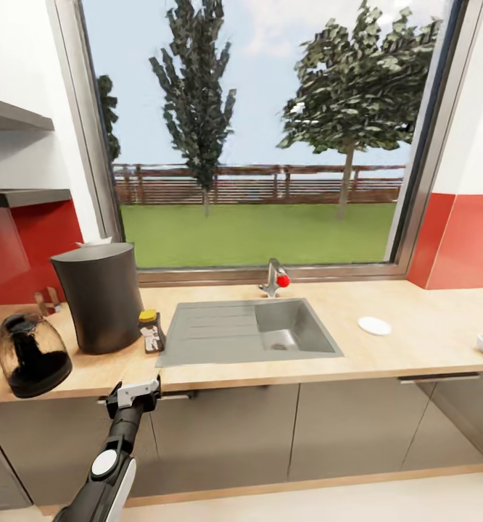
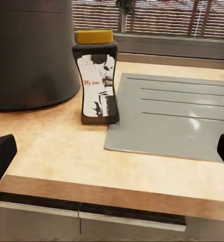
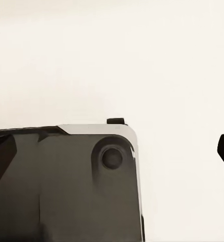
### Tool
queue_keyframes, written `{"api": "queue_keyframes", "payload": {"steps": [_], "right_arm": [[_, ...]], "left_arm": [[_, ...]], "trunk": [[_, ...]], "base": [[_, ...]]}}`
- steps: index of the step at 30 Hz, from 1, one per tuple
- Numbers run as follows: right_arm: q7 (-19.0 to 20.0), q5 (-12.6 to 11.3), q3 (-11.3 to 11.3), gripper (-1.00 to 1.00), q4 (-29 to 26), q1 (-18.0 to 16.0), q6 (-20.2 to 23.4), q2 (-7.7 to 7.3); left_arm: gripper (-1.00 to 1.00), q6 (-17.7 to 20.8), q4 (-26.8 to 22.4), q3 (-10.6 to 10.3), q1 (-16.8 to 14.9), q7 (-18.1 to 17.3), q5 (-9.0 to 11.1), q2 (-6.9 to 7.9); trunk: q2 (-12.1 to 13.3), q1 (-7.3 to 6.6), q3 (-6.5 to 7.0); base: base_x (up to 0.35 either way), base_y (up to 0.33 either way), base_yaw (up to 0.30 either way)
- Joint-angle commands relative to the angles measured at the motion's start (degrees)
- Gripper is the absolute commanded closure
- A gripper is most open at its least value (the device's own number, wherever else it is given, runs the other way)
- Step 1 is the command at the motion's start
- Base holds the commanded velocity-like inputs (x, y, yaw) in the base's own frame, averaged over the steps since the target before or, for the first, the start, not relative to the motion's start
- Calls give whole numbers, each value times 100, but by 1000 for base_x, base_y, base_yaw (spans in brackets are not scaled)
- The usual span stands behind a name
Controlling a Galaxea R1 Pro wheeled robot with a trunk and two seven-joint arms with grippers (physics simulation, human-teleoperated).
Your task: Set up a coffee station on the kitchen countertop: keep the coffee maker on the countertop, move the bottle of coffee from the kitchen shelf to the counter next to the coffee maker, place a paper coffee filter on top of the coffee maker, put the saucer next to the coffee maker with the coffee cup on the saucer, and place the electric kettle next to the coffee maker.
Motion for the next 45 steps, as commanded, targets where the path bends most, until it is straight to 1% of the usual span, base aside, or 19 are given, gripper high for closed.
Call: {"api": "queue_keyframes", "payload": {"steps": [1,6,12,16,17,19,21,23,24,28,30,31,32,34,37,39,40,42,45], "right_arm": [[1,-49,12,-100,6,-2,-21,-1],[1,-49,12,-100,6,-2,-21,1],[1,-49,23,-100,6,-2,-21,2],[1,-48,30,-100,6,-2,-21,6],[1,-48,31,-100,6,-2,-21,8],[1,-46,36,-100,6,-2,-21,10],[1,-42,37,-100,6,-2,-21,11],[1,-41,38,-100,6,-2,-21,11],[1,-41,38,-100,6,-2,-21,11],[1,-40,38,-100,6,-2,-21,11],[1,-37,48,-100,6,-2,-23,11],[1,-35,54,-100,6,-2,-25,11],[2,-34,56,-100,6,-2,-26,11],[7,-32,61,-100,6,-2,-28,16],[9,-34,64,-100,6,-2,-29,16],[9,-37,60,-100,6,-2,-27,3],[8,-39,45,-100,6,-2,-22,-30],[-1,-39,44,-100,6,-2,-21,-37],[6,-40,46,-100,6,-2,-21,-42]], "left_arm": [[-100,-17,3,6,-2,10,-13,-4],[-100,-33,-4,-1,5,8,-13,-4],[-100,-216,-7,-26,42,-4,14,-19],[-100,-253,-10,-92,150,-51,32,-65],[-100,-257,-4,-155,211,-57,40,-78],[-100,-278,29,-298,422,-58,55,-89],[-100,-395,61,-360,678,-54,68,-81],[-100,-559,74,-373,975,-47,96,-59],[-100,-586,75,-374,1057,-46,103,-53],[-100,-675,174,-369,1783,-53,72,-9],[-100,-686,417,-345,2129,-38,64,59],[-100,-689,603,-336,2262,-27,61,130],[-100,-688,713,-332,2314,-23,61,171],[-100,-677,1249,-324,2436,-13,67,337],[-100,-666,2201,-314,2490,-8,65,466],[-100,-661,2624,-312,2497,-7,58,496],[-100,-642,3226,-317,2503,-6,51,579],[-100,-621,3449,-316,2499,-2,54,628],[-100,-611,3621,-312,2490,1,67,647]], "trunk": [[-5,-1,-2],[-5,-1,-2],[-5,-1,-2],[-5,-1,-2],[-5,-1,-2],[-5,-1,-2],[-5,-1,-2],[-5,-1,-2],[-5,-1,-2],[-5,-1,-2],[-5,-1,-2],[-5,-1,-2],[-5,-1,-2],[-5,-1,-2],[-5,-1,-2],[-5,-1,-2],[-5,-1,-2],[-5,-1,-2],[-5,-1,-2]], "base": [[-320,0,0],[-290,0,0],[-74,0,0],[-9,0,0],[-3,0,0],[-2,0,0],[0,0,0],[0,0,0],[0,0,0],[0,0,0],[0,0,0],[0,0,0],[0,0,0],[0,0,0],[0,0,0],[0,0,0],[0,0,0],[0,0,0],[0,0,0]]}}
